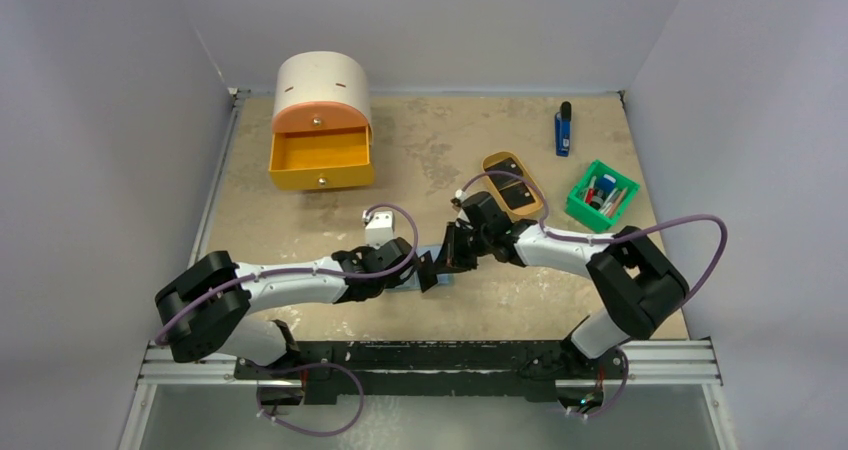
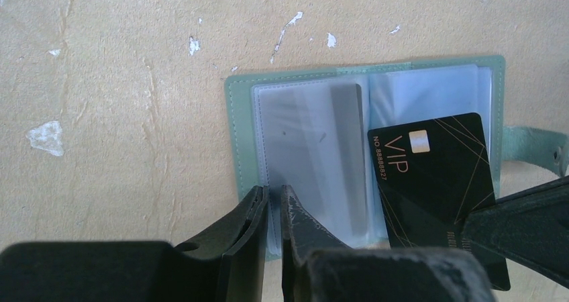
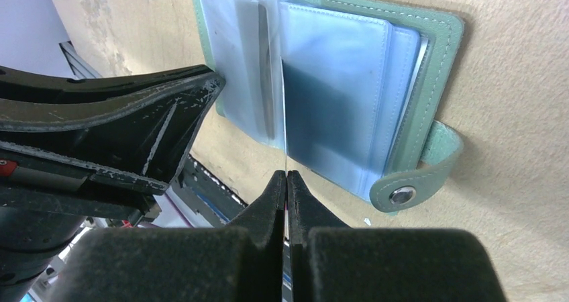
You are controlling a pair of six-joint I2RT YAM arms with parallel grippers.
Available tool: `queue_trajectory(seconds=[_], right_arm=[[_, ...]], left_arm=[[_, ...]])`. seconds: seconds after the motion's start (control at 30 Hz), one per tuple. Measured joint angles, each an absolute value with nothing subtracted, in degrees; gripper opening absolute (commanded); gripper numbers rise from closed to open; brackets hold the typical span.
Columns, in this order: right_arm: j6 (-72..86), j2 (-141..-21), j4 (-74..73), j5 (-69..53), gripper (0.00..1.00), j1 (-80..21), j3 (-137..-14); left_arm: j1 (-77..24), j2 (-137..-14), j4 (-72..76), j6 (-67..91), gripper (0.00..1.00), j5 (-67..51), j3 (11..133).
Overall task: Put the credit cards into the card holder
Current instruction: Insert the credit card into the card holder.
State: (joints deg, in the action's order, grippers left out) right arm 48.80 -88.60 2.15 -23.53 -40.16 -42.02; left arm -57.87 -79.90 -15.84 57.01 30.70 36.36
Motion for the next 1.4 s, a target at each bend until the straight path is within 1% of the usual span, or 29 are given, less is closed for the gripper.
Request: queue_trajectory(seconds=[0.5, 0.97, 1.4], right_arm=[[48.2, -89.1, 6.2, -24.5, 0.00, -40.2, -42.0], [47.6, -92.4, 9.9, -26.5, 0.00, -40.1, -41.4], [51.7, -92.6, 15.7, -26.2, 0.00, -40.1, -39.0]], left_arm=[[-57.9, -79.9, -15.8, 57.0, 0.11, 30.7, 36.4], [-57.9, -79.9, -15.9, 57.0, 0.11, 30.7, 36.4], [-57.9, -79.9, -15.9, 57.1, 0.11, 30.7, 36.2]])
